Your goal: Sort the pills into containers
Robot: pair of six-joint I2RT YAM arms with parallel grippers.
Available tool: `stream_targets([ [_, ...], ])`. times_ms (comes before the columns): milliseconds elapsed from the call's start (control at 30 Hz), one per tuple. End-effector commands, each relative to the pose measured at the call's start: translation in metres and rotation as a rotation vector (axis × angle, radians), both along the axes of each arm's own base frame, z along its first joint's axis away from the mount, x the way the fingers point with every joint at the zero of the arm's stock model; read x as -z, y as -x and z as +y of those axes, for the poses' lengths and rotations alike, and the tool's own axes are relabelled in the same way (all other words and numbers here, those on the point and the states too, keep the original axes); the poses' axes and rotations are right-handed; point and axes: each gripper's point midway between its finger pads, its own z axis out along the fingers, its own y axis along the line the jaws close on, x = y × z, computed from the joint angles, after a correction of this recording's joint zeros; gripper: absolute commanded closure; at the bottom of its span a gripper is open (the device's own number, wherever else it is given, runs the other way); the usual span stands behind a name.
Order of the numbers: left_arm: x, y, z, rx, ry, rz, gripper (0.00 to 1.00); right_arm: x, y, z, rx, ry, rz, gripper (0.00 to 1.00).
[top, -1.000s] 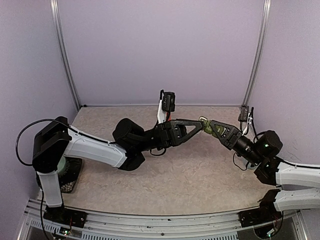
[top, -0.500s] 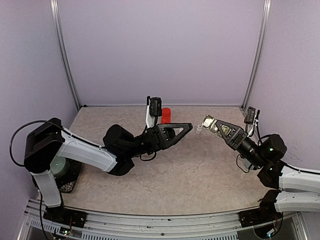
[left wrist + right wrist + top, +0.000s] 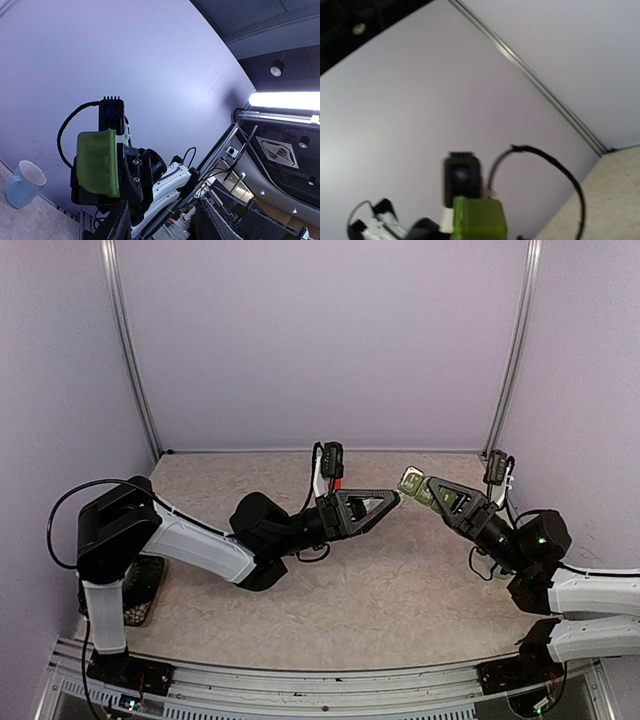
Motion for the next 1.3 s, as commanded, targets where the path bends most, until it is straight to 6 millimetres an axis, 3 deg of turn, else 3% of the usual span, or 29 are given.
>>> stream_targets([
  [0,-0.010,0.003,0.001,0.009,0.034,-0.021,0.55,-0.017,0.013,-0.005,-0.045,-0.079,-0.060,0.89],
  [800,-0.013,0.007,-0.017,0.032,0.003,-0.091,0.53,-0.001,0.010,0.017,-0.118,-0.014,-0.022,0.90],
  [1067,-0.018,0.000,-0.008,-0.012,0.007,-0.104,0.53,0.007,0.008,0.013,-0.096,-0.010,0.004,0.90],
  [1267,-0.017,-0.005,0.000,-0.041,0.023,-0.084,0.53,0.002,0.008,0.007,-0.058,-0.012,-0.011,0.91],
])
